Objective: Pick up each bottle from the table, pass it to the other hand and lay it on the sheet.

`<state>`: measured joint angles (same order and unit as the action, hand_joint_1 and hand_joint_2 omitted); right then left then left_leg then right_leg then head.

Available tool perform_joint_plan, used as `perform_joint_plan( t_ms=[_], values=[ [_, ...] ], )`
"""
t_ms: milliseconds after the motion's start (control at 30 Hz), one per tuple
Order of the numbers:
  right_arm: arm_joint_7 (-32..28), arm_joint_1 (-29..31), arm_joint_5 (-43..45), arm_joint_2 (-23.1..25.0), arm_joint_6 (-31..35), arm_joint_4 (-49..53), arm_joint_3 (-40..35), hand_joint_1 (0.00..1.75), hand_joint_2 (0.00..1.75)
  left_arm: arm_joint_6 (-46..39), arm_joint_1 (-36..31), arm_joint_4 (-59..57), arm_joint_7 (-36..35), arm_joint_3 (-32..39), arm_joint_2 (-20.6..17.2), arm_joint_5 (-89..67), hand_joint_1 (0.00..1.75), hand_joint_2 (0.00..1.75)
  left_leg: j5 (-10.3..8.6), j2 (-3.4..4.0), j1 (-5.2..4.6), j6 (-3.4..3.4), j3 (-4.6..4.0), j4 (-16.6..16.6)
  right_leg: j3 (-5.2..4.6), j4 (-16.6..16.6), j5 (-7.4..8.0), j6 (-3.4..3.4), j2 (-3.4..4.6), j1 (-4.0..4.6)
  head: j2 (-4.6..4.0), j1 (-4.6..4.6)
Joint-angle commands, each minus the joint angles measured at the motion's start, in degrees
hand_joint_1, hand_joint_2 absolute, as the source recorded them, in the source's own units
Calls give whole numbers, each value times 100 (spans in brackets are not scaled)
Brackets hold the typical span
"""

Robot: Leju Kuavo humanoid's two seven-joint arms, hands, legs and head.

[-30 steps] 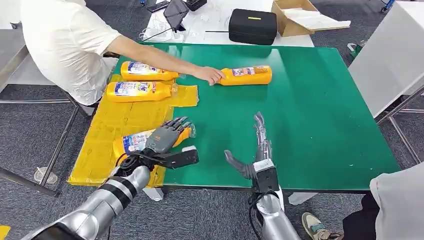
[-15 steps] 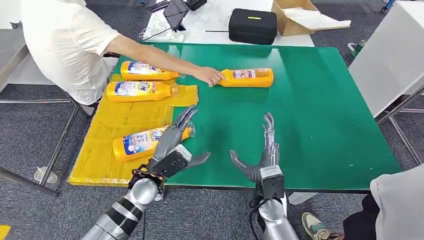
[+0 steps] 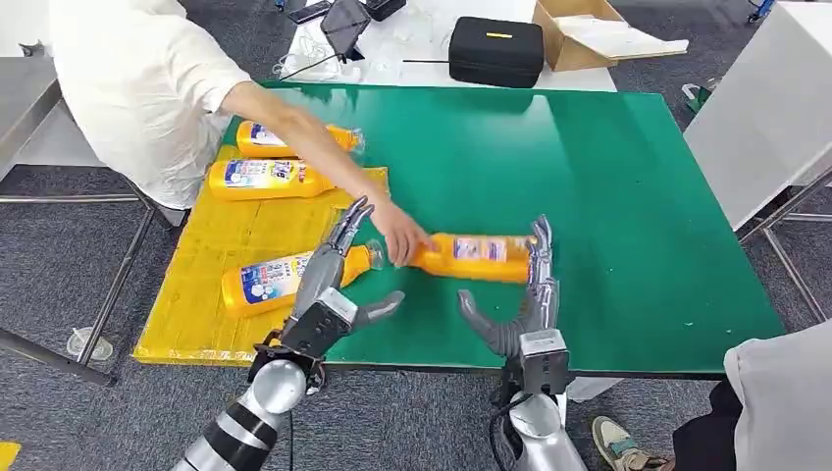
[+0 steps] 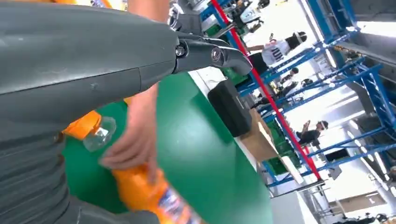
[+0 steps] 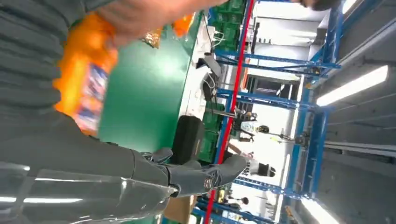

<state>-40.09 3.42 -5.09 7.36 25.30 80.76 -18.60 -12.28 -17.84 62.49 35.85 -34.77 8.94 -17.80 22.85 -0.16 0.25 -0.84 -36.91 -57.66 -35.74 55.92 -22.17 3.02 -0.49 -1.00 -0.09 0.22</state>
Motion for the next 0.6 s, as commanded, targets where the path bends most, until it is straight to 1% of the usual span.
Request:
perform_joint_plan(
  t_ms=[33,67,100,167,200,233,300,333,400,433,467,500,533,567,600],
  values=[
    [9,200,-187,395,73,-1170,413,0,175,-133,223,63,-111,134,-38,267,0,175,19,18,10,5,46,3,44,-9,-11,-16,20,12,0,2],
    [9,238,-845,333,692,-1271,320,0,175,-177,292,54,-192,245,61,395,0,175,6,11,4,3,22,7,19,-9,-1,-8,13,5,0,-2],
    [9,236,-849,328,694,-1285,323,0,175,-177,304,53,-195,234,79,398,0,175,14,14,8,4,38,5,35,-10,-7,-13,16,9,0,2],
    [9,235,-853,319,697,-1298,335,0,175,-188,314,54,-201,225,98,400,0,175,17,17,10,3,41,1,39,-8,-9,-15,19,11,0,-2],
    [9,232,-855,310,699,-1298,341,0,175,-196,317,55,-206,221,109,400,0,175,4,7,3,1,14,4,13,-6,-2,-7,8,3,0,0],
    [9,232,-855,310,699,-1298,341,0,175,-196,317,55,-206,221,109,400,0,175,10,11,6,2,26,2,25,-7,-5,-10,12,6,0,0],
    [9,232,-855,310,699,-1298,341,0,175,-196,317,55,-206,221,109,400,0,175,6,5,4,1,16,3,16,-5,-3,-8,6,4,0,0],
    [9,232,-855,310,699,-1298,341,0,175,-196,317,55,-206,221,109,400,0,175,12,10,5,2,31,1,30,-5,-8,-12,11,6,0,0],
    [9,232,-856,313,699,-1298,341,0,175,-194,305,58,-206,225,102,400,0,175,7,10,4,2,17,2,17,-5,-3,-9,11,5,0,0],
    [9,232,-856,313,699,-1298,341,0,175,-194,305,58,-206,225,102,400,0,175,14,13,8,3,30,-1,30,-5,-8,-14,14,8,0,0],
    [101,307,-1821,171,1470,-1504,234,0,175,-301,394,67,-336,316,198,551,0,175,3,6,2,2,10,4,10,-5,-1,-7,6,3,0,0],
    [203,267,-3021,313,1470,-1543,686,0,175,-398,436,50,-348,257,242,513,0,175,6,7,4,2,14,2,15,-5,-3,-8,8,5,0,2],
    [282,271,-3928,344,1470,-1587,986,0,175,-431,455,29,-356,217,263,529,0,175,8,10,4,2,21,4,22,-8,-4,-9,10,5,0,0],
    [378,334,-4442,255,1470,-1746,1154,0,175,-437,478,-26,-389,163,310,594,0,175,15,7,7,2,36,1,39,-8,-10,-13,9,8,0,0],
    [829,404,-5592,68,1470,-1877,1486,0,175,-398,517,-125,-426,50,381,695,0,175,12,2,6,2,33,4,37,-10,-9,-11,4,7,0,0]
  ],
)
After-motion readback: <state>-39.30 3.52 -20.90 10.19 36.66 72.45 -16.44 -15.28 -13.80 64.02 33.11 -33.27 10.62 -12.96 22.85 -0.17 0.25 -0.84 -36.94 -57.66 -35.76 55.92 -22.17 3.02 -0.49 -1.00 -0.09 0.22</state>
